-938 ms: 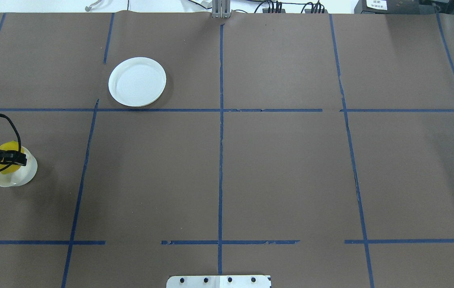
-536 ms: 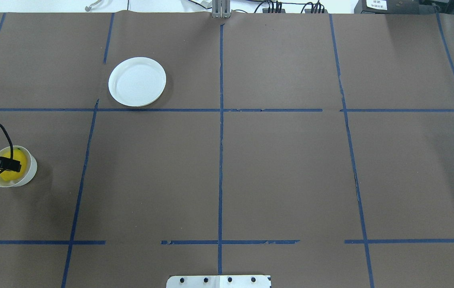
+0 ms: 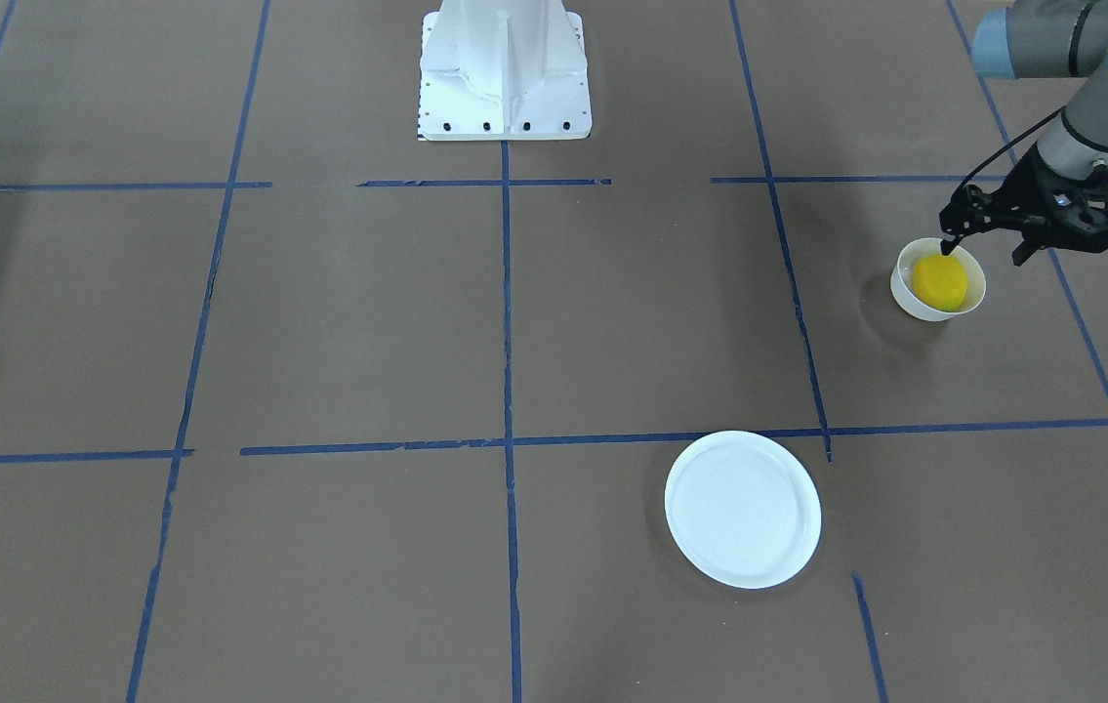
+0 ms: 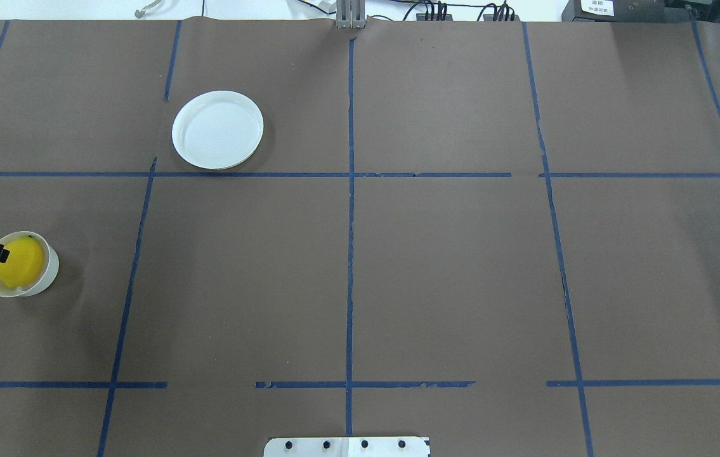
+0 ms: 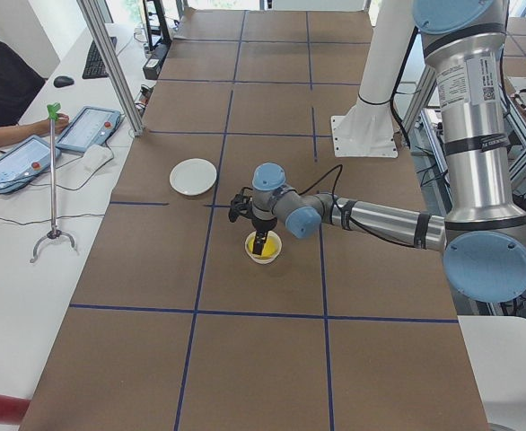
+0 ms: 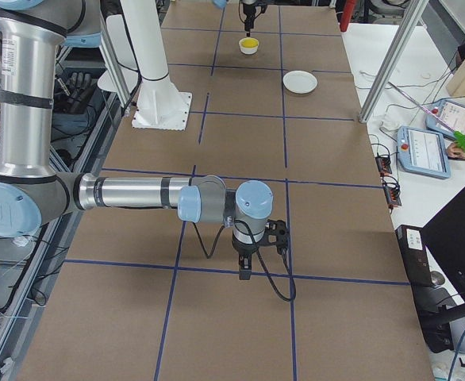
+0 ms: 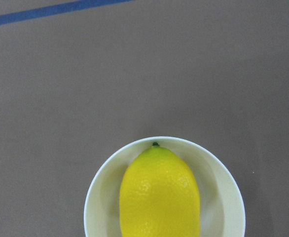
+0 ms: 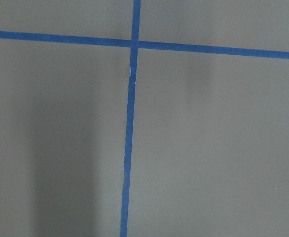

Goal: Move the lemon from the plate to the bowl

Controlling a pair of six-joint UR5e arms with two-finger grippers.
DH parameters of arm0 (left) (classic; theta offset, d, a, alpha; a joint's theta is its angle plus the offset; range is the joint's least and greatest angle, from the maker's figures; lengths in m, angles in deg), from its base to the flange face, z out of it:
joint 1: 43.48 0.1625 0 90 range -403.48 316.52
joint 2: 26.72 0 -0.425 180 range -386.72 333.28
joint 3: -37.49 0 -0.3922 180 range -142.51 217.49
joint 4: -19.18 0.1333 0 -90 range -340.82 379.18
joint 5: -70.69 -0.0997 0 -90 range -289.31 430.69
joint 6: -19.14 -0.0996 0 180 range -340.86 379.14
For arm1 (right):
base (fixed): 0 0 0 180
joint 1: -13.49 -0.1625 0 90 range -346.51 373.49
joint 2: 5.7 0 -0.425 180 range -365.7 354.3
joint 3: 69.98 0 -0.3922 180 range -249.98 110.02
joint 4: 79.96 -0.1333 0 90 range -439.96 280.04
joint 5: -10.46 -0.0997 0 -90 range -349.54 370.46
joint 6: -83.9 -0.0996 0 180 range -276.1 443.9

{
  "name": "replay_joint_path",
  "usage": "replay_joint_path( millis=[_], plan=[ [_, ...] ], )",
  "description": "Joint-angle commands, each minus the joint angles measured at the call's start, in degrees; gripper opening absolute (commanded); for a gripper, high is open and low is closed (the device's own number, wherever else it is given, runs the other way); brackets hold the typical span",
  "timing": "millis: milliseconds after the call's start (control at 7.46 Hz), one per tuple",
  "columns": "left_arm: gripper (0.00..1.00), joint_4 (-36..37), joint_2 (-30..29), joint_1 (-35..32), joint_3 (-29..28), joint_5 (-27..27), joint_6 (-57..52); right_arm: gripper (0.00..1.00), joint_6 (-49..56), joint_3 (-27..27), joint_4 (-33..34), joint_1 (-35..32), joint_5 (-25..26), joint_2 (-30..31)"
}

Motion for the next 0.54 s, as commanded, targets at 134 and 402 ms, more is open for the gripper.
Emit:
replay_joint_path(
  millis=[134,402],
  plan=[
    [1.00,15.12,-4.67,-16.98,-0.48,7.27,-20.06,1.00,0.00,0.00,0.00,0.00,0.00,0.00],
    [1.00,23.30,-5.48,-25.96,-1.97,9.56,-27.83,1.00,0.00,0.00,0.00,0.00,0.00,0.00]
  ],
)
